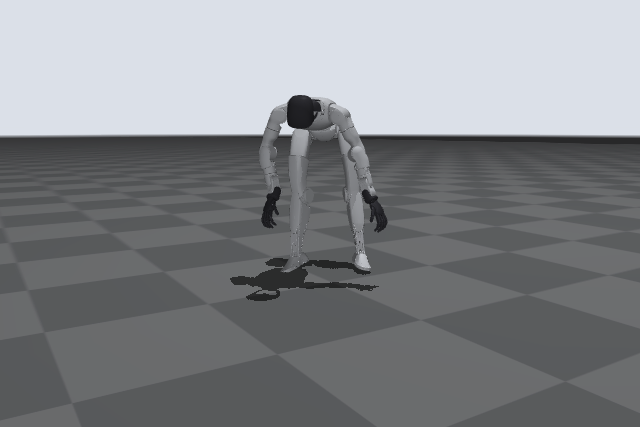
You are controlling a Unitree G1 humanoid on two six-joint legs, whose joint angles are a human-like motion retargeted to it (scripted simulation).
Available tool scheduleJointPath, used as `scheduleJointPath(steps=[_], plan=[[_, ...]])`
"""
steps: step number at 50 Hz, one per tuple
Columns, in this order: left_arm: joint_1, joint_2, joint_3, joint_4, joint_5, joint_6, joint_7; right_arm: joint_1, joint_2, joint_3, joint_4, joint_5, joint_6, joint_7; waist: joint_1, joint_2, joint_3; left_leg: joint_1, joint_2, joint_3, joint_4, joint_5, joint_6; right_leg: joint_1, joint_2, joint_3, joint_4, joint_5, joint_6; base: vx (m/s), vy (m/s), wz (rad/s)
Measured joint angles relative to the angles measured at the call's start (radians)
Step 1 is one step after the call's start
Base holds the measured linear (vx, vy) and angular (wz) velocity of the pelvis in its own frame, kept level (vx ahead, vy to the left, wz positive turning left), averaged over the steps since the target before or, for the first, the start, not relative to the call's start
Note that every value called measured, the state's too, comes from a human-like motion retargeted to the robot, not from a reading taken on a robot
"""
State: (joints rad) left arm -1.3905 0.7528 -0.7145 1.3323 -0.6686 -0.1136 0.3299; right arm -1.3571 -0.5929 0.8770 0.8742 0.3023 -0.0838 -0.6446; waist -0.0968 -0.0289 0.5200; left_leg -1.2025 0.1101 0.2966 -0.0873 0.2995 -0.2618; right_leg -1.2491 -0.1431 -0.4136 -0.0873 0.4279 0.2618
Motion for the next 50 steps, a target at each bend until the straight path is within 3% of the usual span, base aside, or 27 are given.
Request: scheduleJointPath(steps=[7,10,13,15,17,20,23,25,26,28,30,35,38,44,50], plan=[[-0.214,0.034,-0.009,0.027,-0.061,-0.035,0.112,-0.030,0.143,0.061,-0.080,-0.034,-0.009,0.006,-0.055,-0.036,0.000,-0.059,0.013,-0.006,0.000,0.008,0.000,-0.059,0.009,-0.010,0.005,0.006,0.000,-0.02,0.00,-0.01],[-0.314,-0.037,0.000,0.015,-0.142,-0.036,0.085,-0.029,0.216,0.048,-0.094,-0.025,-0.013,0.002,-0.096,-0.061,0.000,-0.083,0.019,-0.018,0.000,0.011,0.000,-0.074,0.014,-0.015,0.000,0.008,0.000,-0.04,0.00,-0.03],[-0.364,-0.150,0.031,-0.045,-0.188,-0.035,-0.039,-0.011,0.286,-0.004,-0.090,0.008,-0.020,0.021,-0.127,-0.099,0.000,-0.115,0.025,0.018,0.003,0.029,0.000,-0.123,0.012,-0.025,0.035,0.006,0.000,-0.13,0.06,-0.11],[-0.362,-0.232,0.028,-0.150,-0.251,-0.042,-0.103,-0.009,0.301,-0.017,-0.079,0.011,-0.007,0.036,-0.149,-0.080,0.000,-0.161,0.023,-0.008,0.018,0.038,0.000,-0.141,0.001,-0.039,0.031,0.009,0.000,-0.02,0.10,0.16],[-0.289,-0.276,-0.030,-0.299,-0.263,-0.079,-0.168,0.045,0.346,-0.052,-0.070,0.077,-0.012,0.041,-0.160,-0.124,0.000,-0.109,0.017,0.021,0.004,0.024,0.000,-0.114,0.007,-0.021,0.033,0.006,0.000,0.03,0.03,-0.30],[-0.158,-0.339,-0.094,-0.560,-0.186,-0.147,-0.194,0.118,0.315,-0.107,-0.081,0.135,-0.024,0.077,-0.145,-0.101,0.000,-0.098,0.015,0.027,0.003,0.023,0.000,-0.108,0.005,-0.025,0.039,0.007,0.000,0.06,0.01,0.03],[-0.015,-0.313,-0.161,-0.784,-0.230,-0.178,-0.168,0.198,0.280,-0.144,-0.097,0.223,-0.028,0.061,-0.131,-0.061,0.000,-0.054,0.004,-0.010,0.000,-0.002,0.000,-0.044,0.004,-0.011,0.000,0.006,0.000,0.21,0.02,0.09],[0.084,-0.211,-0.208,-0.865,-0.243,-0.206,-0.183,0.210,0.331,-0.140,-0.069,0.299,-0.056,0.053,-0.142,-0.109,0.000,-0.024,-0.003,0.010,0.000,-0.012,0.000,-0.025,-0.002,0.016,0.000,0.005,0.000,0.01,0.02,-0.11],[0.121,-0.194,-0.198,-0.873,-0.227,-0.203,-0.172,0.230,0.294,-0.168,-0.055,0.294,-0.059,0.053,-0.119,-0.086,0.000,-0.020,-0.002,0.010,0.000,-0.011,0.000,-0.022,0.000,0.011,0.000,0.004,0.000,0.00,0.00,0.00],[0.181,-0.150,-0.175,-0.845,-0.191,-0.182,-0.143,0.267,0.237,-0.210,-0.019,0.283,-0.060,0.049,-0.078,-0.052,0.000,-0.007,-0.001,0.010,0.000,-0.012,0.000,-0.010,0.002,0.007,0.000,0.000,0.000,0.00,-0.04,0.03],[0.190,-0.094,-0.197,-0.723,-0.212,-0.191,-0.106,0.258,0.230,-0.154,0.045,0.333,-0.084,0.042,-0.058,-0.071,0.000,0.007,-0.004,0.024,0.000,-0.013,0.000,-0.004,0.002,0.020,0.000,0.002,0.000,0.00,0.00,0.00],[0.046,-0.066,-0.141,-0.144,-0.235,-0.140,-0.040,0.194,0.222,-0.054,0.282,0.395,-0.106,0.051,-0.035,-0.072,0.000,0.015,-0.003,0.032,0.000,-0.012,0.000,-0.004,0.005,0.029,0.000,0.002,0.000,0.00,0.00,0.00],[-0.079,-0.036,-0.094,0.044,-0.253,-0.132,0.010,0.182,0.222,-0.020,0.296,0.421,-0.103,0.058,-0.046,-0.070,0.000,-0.002,0.000,0.026,0.000,-0.006,0.000,-0.018,0.005,0.023,0.000,0.008,0.000,0.00,0.00,0.00],[-0.286,-0.011,-0.123,0.051,-0.224,-0.149,0.019,0.162,0.225,0.018,0.218,0.378,-0.131,0.043,-0.107,-0.079,0.000,-0.056,-0.003,0.031,0.000,0.012,0.000,-0.062,0.002,-0.006,0.000,0.019,0.000,-0.05,0.03,0.09],[-0.424,-0.181,-0.169,-0.008,-0.248,-0.124,-0.006,0.137,0.261,0.063,0.183,0.355,-0.125,0.016,-0.164,-0.114,0.000,-0.082,-0.005,0.017,0.000,0.009,0.000,-0.088,0.001,0.001,0.000,0.027,0.000,-0.01,0.03,0.01]])
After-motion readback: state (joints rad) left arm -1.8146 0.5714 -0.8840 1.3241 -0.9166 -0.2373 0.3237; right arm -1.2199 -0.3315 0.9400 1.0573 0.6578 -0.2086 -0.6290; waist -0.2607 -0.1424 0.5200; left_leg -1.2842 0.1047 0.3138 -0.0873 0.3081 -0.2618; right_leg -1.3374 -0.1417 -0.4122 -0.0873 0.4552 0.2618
